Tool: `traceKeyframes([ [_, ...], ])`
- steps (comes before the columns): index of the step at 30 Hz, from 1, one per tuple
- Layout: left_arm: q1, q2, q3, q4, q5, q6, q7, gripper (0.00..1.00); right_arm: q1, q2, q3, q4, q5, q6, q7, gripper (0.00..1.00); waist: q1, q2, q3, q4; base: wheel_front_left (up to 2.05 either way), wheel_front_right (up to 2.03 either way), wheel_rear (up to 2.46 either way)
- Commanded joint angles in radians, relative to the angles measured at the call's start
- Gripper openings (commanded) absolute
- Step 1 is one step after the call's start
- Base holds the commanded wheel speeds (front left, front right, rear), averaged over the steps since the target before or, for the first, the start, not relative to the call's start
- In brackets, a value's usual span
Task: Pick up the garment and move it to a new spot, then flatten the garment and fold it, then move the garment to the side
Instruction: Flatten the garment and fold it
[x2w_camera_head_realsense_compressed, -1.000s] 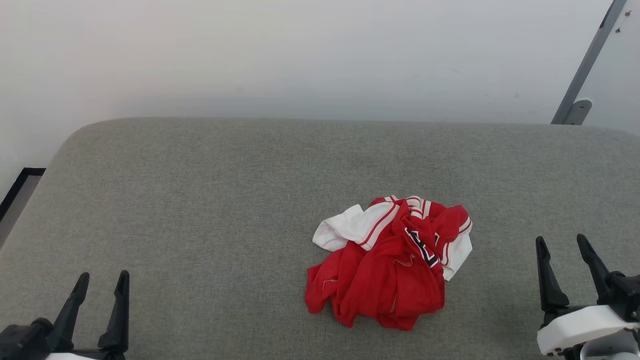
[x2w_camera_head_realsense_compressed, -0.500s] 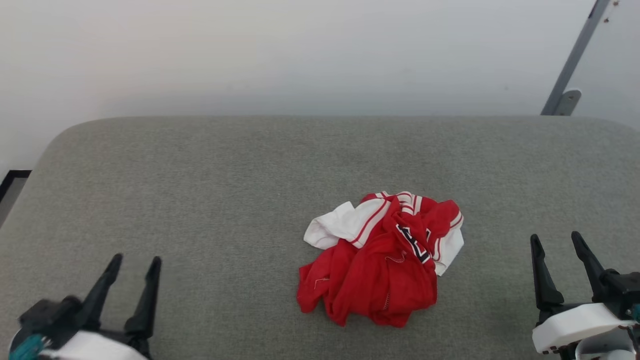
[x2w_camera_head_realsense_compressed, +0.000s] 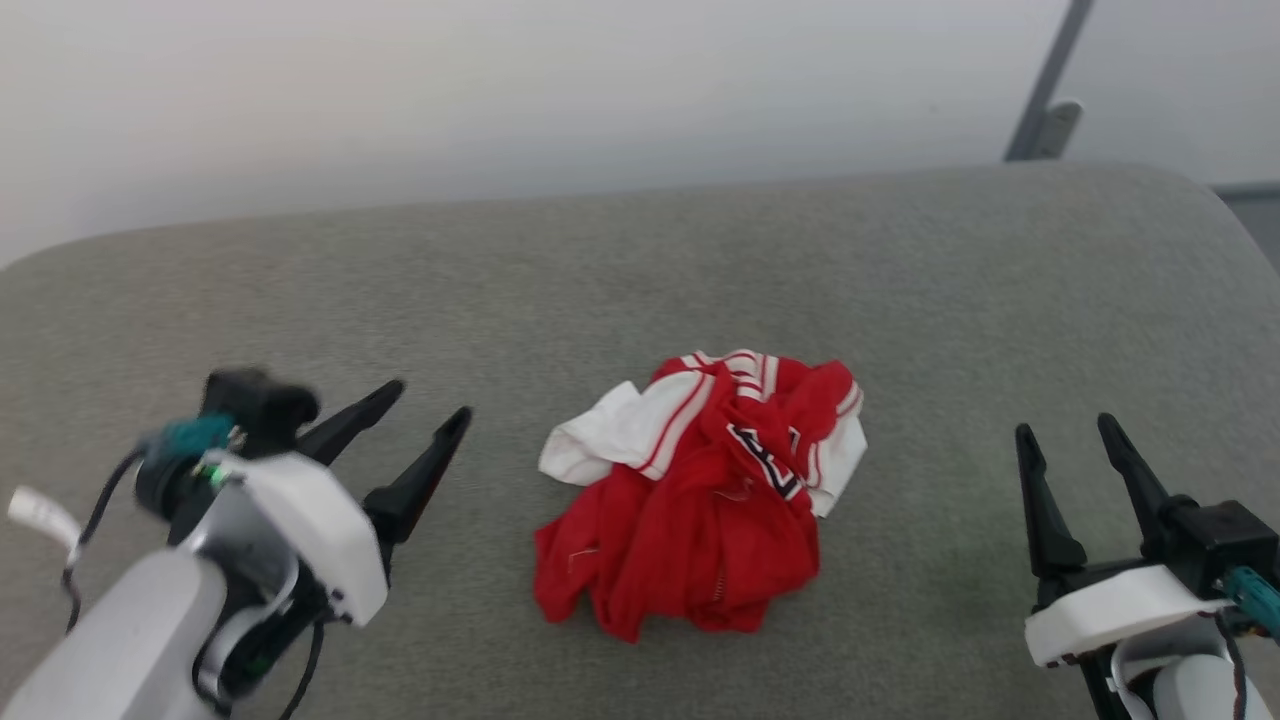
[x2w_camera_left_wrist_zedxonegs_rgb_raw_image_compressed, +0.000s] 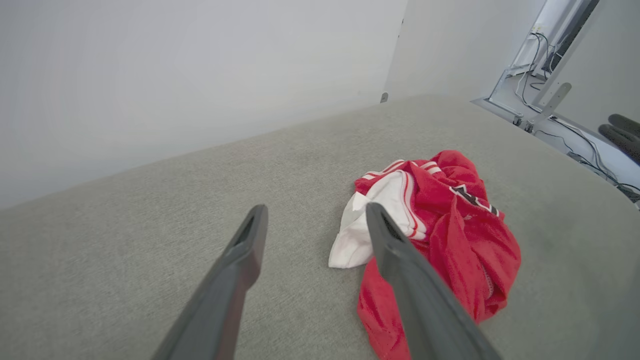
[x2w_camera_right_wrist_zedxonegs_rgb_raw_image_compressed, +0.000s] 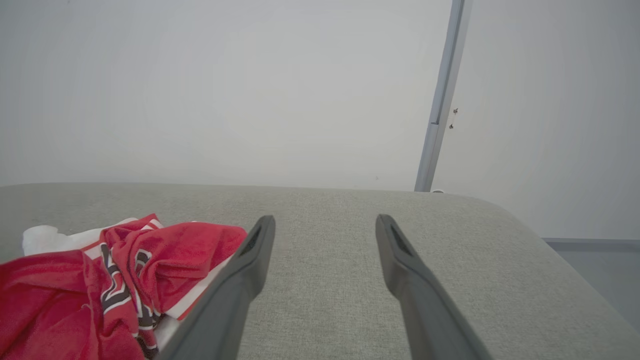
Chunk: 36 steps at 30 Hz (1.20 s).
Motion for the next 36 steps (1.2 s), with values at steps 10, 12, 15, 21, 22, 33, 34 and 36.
traceKeyframes([
  [10, -0.285, 0.050, -0.254, 0.081, -0.128, -0.003, 0.272, 1.00, -0.063, 0.034, 0.041, -0.018, 0.003, 0.000, -0.005, 1.00, 0.0000, -0.0001, 0.096, -0.132, 0.00, 0.00, 0.00],
  [12, -0.329, 0.052, -0.295, 0.117, -0.142, -0.003, 0.311, 1.00, -0.074, 0.040, 0.046, -0.023, 0.005, 0.000, -0.005, 1.00, 0.0000, -0.0001, 0.115, -0.152, 0.00, 0.00, 0.00],
  [15, -0.383, 0.036, -0.338, 0.192, -0.150, -0.003, 0.364, 1.00, -0.086, 0.051, 0.054, -0.029, 0.005, 0.000, -0.005, 1.00, 0.0000, -0.0001, 0.143, -0.174, 0.00, 0.00, 0.00],
  [21, -0.467, -0.002, -0.413, 0.341, -0.185, -0.003, 0.442, 1.00, -0.118, 0.067, 0.075, -0.031, 0.006, 0.000, -0.005, 1.00, 0.0000, -0.0001, 0.205, -0.205, 0.00, 0.00, 0.00],
  [22, -0.479, -0.007, -0.419, 0.368, -0.188, -0.003, 0.451, 1.00, -0.124, 0.070, 0.076, -0.032, 0.006, 0.000, -0.005, 1.00, 0.0000, -0.0001, 0.215, -0.208, 0.00, 0.00, 0.00],
  [33, -0.561, 0.036, -0.457, 0.486, -0.243, 0.001, 0.422, 0.00, -0.146, 0.074, 0.054, -0.045, -0.012, 0.000, -0.005, 1.00, 0.0000, -0.0001, 0.258, -0.173, 0.00, 0.00, 0.00],
  [34, -0.568, 0.040, -0.448, 0.485, -0.247, 0.001, 0.414, 0.00, -0.145, 0.072, 0.048, -0.046, -0.012, 0.000, -0.005, 1.00, 0.0000, -0.0001, 0.258, -0.164, 0.00, 0.00, 0.00],
  [36, -0.577, 0.062, -0.430, 0.483, -0.249, 0.008, 0.394, 0.00, -0.142, 0.068, 0.043, -0.049, -0.016, 0.000, -0.005, 1.00, 0.0000, -0.0001, 0.257, -0.148, 0.00, 0.00, 0.00],
])
